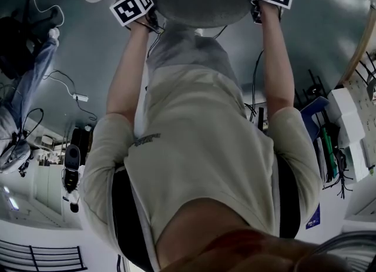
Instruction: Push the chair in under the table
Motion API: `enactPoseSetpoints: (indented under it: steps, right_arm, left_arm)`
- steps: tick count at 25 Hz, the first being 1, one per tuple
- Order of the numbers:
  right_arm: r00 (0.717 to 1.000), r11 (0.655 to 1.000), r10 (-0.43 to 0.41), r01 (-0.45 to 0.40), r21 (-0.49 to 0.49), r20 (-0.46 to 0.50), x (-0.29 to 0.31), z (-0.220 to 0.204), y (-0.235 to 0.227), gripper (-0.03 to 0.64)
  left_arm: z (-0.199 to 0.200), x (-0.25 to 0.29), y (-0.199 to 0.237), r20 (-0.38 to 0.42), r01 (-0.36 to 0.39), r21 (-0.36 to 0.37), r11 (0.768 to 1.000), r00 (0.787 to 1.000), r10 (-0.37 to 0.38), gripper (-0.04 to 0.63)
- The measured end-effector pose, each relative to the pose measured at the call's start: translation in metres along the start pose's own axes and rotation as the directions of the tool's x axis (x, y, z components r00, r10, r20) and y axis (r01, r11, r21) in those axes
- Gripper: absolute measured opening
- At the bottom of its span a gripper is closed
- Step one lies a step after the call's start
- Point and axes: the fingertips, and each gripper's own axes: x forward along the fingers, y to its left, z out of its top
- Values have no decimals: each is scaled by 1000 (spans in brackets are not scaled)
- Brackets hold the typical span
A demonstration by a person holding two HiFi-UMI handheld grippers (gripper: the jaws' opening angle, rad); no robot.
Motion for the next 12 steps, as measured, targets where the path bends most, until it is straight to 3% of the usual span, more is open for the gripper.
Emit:
enactPoseSetpoints:
  steps: [10, 12]
  right_arm:
    - [981, 1000, -18, 20, -11, 192, -82, 25, 23, 235]
    - [970, 999, -30, 37, -26, 243, -103, 33, 28, 189]
  left_arm:
    - [-3, -61, -22, 52, 49, 63, 997, 997, -52, 200]
    - [3, -80, -31, 91, 61, 85, 994, 993, -69, 165]
